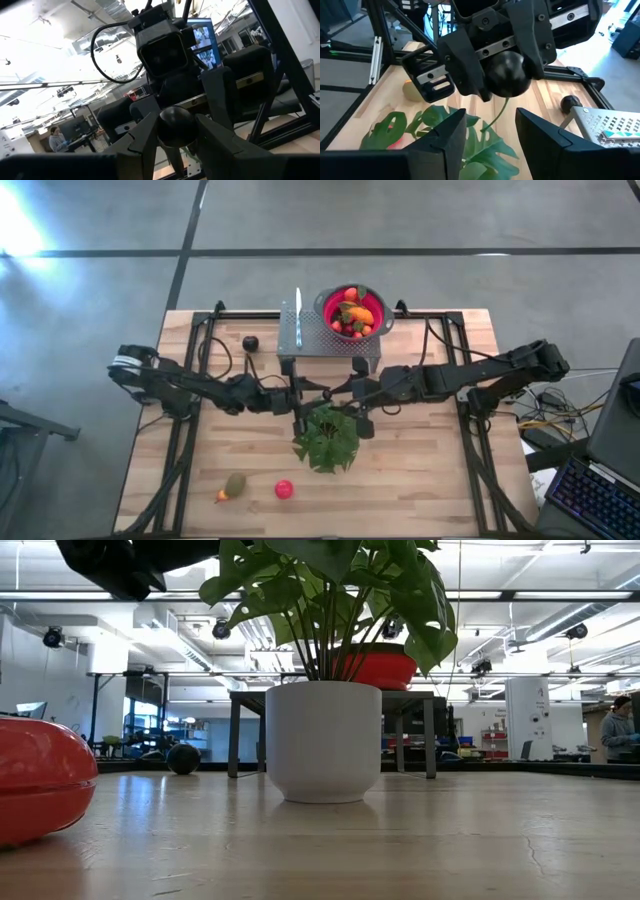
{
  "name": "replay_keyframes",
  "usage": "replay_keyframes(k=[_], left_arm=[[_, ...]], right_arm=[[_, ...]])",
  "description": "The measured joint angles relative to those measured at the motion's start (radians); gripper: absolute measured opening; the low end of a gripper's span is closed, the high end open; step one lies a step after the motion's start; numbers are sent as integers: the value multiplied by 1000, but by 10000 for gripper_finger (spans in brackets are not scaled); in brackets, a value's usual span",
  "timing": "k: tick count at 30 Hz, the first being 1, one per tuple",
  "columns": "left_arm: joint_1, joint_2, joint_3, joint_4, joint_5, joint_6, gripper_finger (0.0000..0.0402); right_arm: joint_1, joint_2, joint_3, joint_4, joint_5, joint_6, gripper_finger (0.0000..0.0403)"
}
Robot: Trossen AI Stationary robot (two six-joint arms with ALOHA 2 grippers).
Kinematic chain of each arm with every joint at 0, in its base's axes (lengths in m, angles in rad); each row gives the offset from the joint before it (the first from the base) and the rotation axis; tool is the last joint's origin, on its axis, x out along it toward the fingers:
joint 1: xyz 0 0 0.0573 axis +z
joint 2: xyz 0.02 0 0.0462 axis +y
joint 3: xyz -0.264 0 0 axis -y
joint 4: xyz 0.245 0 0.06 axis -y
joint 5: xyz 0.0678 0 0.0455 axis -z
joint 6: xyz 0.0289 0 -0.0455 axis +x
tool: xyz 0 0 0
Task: Pick & Place Fruit
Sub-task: Put the black cherry into the red strainer bowl on the shelf
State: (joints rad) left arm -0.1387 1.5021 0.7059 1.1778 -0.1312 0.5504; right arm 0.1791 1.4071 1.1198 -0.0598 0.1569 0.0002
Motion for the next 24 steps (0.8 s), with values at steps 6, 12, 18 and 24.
replay_keyframes(k=[6, 12, 18, 24], left_arm=[[0, 0, 0, 18, 2, 6, 122], [0, 0, 17, 19, 12, 19, 122], [0, 0, 26, 18, 13, 24, 122], [0, 0, 26, 14, 13, 24, 122]], right_arm=[[-2, 0, 0, 29, 2, -7, 137], [-2, 0, 0, 45, 63, -11, 92], [-3, 1, 0, 43, 83, -26, 35], [-3, 2, 0, 40, 82, -29, 11]])
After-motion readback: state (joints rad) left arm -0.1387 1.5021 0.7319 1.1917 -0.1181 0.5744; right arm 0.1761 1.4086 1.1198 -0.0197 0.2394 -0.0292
